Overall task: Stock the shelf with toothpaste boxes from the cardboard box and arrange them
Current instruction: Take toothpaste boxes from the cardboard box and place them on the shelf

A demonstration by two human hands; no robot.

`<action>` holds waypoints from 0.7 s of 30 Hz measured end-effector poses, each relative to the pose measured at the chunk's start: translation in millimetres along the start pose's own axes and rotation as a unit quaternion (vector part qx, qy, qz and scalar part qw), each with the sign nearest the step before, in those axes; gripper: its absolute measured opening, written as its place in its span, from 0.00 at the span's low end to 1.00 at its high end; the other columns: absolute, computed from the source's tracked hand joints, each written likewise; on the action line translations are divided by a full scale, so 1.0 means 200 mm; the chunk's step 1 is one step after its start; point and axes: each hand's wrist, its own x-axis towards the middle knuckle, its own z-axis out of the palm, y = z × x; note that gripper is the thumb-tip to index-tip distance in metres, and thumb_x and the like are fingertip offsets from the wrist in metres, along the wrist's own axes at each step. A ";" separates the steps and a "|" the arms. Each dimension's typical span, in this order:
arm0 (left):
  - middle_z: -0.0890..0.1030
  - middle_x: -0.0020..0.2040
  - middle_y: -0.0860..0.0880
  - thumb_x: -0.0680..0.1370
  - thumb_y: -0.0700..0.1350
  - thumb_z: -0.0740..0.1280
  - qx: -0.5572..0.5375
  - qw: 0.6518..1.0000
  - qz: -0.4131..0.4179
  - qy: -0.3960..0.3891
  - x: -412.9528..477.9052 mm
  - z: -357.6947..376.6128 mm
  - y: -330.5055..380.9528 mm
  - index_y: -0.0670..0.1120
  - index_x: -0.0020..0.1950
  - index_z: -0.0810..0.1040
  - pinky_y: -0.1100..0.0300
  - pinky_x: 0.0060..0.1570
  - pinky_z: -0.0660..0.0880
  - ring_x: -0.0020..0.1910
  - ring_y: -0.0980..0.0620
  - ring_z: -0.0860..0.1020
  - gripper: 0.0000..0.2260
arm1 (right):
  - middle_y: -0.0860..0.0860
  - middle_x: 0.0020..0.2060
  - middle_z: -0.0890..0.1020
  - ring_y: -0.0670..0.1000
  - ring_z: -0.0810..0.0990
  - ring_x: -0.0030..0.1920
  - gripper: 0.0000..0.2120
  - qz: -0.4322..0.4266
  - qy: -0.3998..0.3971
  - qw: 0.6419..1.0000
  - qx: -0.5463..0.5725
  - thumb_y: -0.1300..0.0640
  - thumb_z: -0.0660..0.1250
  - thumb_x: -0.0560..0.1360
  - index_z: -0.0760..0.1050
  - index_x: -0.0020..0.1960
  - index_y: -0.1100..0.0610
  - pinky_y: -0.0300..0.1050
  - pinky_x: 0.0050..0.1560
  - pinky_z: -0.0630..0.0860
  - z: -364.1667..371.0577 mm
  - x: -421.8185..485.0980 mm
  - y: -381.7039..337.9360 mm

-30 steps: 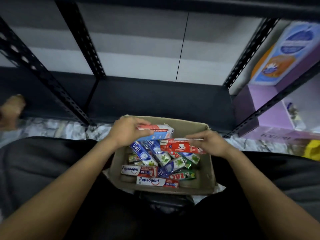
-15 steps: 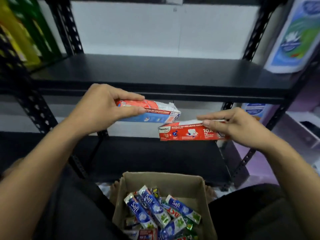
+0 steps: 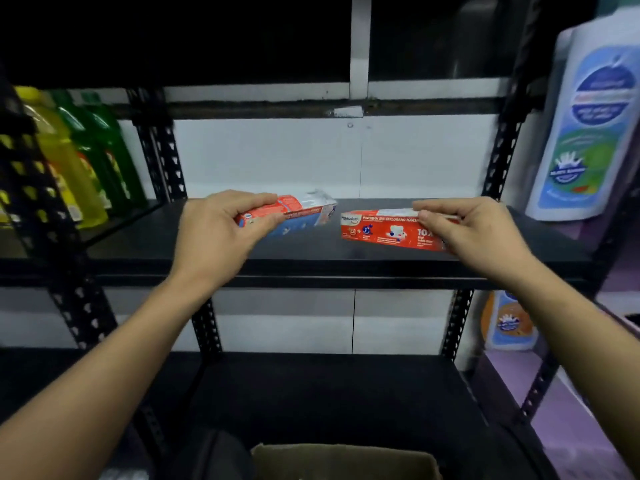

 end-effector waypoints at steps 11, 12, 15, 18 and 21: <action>0.85 0.54 0.52 0.73 0.57 0.74 0.099 0.982 -0.098 -0.128 0.16 0.29 -0.36 0.55 0.61 0.83 0.54 0.55 0.78 0.54 0.51 0.82 0.18 | 0.54 0.55 0.74 0.58 0.76 0.52 0.25 0.013 -0.050 0.932 -0.358 0.47 0.60 0.77 0.65 0.73 0.47 0.49 0.41 0.75 0.30 0.22 0.25; 0.85 0.55 0.52 0.72 0.58 0.75 0.089 0.979 -0.114 -0.146 0.18 0.31 -0.38 0.54 0.61 0.82 0.56 0.55 0.77 0.53 0.52 0.82 0.20 | 0.54 0.55 0.74 0.59 0.76 0.53 0.25 0.021 -0.053 0.934 -0.353 0.47 0.60 0.77 0.64 0.74 0.46 0.51 0.44 0.77 0.31 0.25 0.27; 0.85 0.56 0.53 0.70 0.57 0.77 0.084 0.973 -0.142 -0.164 0.24 0.35 -0.48 0.54 0.62 0.82 0.60 0.55 0.76 0.52 0.55 0.80 0.21 | 0.55 0.56 0.74 0.60 0.76 0.53 0.26 0.039 -0.057 0.935 -0.349 0.46 0.60 0.78 0.63 0.75 0.45 0.55 0.50 0.78 0.32 0.35 0.36; 0.85 0.55 0.52 0.72 0.52 0.77 0.086 0.971 -0.147 -0.167 0.30 0.41 -0.55 0.52 0.63 0.82 0.63 0.52 0.72 0.50 0.55 0.80 0.20 | 0.56 0.58 0.73 0.61 0.75 0.57 0.26 0.070 -0.068 0.936 -0.338 0.46 0.61 0.78 0.62 0.76 0.44 0.56 0.54 0.76 0.31 0.46 0.44; 0.84 0.57 0.50 0.74 0.51 0.75 0.088 0.967 -0.167 -0.174 0.37 0.48 -0.62 0.52 0.65 0.80 0.63 0.57 0.71 0.55 0.52 0.79 0.20 | 0.56 0.62 0.73 0.61 0.74 0.60 0.26 0.094 -0.063 0.930 -0.348 0.46 0.60 0.78 0.61 0.76 0.42 0.55 0.55 0.76 0.32 0.56 0.51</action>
